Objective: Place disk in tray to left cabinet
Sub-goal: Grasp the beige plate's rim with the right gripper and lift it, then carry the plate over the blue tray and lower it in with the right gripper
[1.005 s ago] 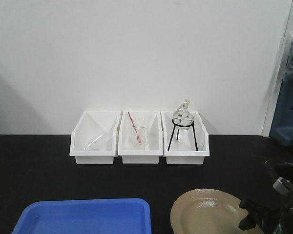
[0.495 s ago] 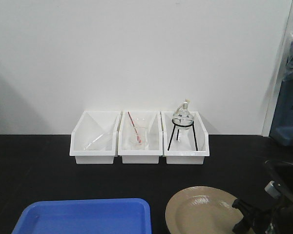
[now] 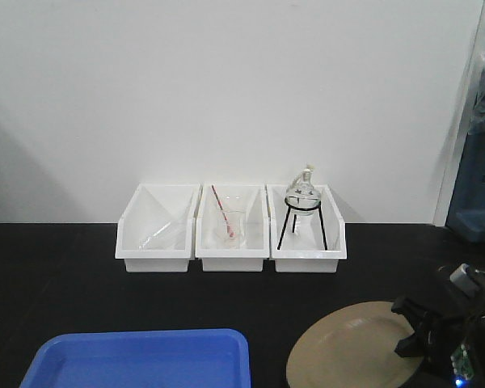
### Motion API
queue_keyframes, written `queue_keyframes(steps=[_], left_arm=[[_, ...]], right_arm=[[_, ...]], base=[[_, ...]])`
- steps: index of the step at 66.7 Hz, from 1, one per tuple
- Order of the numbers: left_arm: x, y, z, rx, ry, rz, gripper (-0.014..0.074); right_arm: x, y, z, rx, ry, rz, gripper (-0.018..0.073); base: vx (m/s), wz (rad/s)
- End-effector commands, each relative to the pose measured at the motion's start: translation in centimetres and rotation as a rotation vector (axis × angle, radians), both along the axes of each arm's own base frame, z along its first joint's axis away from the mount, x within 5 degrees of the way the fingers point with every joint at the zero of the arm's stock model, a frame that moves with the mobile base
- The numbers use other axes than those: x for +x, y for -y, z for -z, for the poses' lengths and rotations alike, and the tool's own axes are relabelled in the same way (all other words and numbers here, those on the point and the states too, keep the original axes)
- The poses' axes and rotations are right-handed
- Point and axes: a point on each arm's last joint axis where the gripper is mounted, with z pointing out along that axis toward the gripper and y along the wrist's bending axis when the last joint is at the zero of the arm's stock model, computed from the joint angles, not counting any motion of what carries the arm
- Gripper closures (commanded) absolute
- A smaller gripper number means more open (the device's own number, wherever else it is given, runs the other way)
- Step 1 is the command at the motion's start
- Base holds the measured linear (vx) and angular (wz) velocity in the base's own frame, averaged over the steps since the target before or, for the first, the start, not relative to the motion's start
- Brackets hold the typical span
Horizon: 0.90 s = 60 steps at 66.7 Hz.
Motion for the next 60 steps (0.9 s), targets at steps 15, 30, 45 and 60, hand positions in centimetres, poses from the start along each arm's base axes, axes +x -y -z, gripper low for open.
queue_keyframes(steps=[15, 30, 45, 60], left_arm=[[0.4, 0.1, -1.6, -0.012, 0.102, 0.011, 0.0209], [0.4, 0.1, -1.6, -0.012, 0.102, 0.011, 0.0209], [0.4, 0.1, -1.6, -0.012, 0.102, 0.011, 0.0209], [0.4, 0.1, -1.6, -0.012, 0.101, 0.011, 0.0209]], right_arm=[[-0.6, -0.1, -6.1, 0.108, 0.220, 0.103, 0.0565], [0.4, -4.5, -9.6, 0.233, 0.377, 0.004, 0.0565], [1.7, -14.5, -10.3, 0.364, 0.411, -0.193, 0.0564], [0.9, -22.4, -5.1, 0.375, 0.255, -0.351, 0.0564]], base=[[0.00, 0.00], [0.00, 0.00], [0.00, 0.00], [0.00, 0.00]])
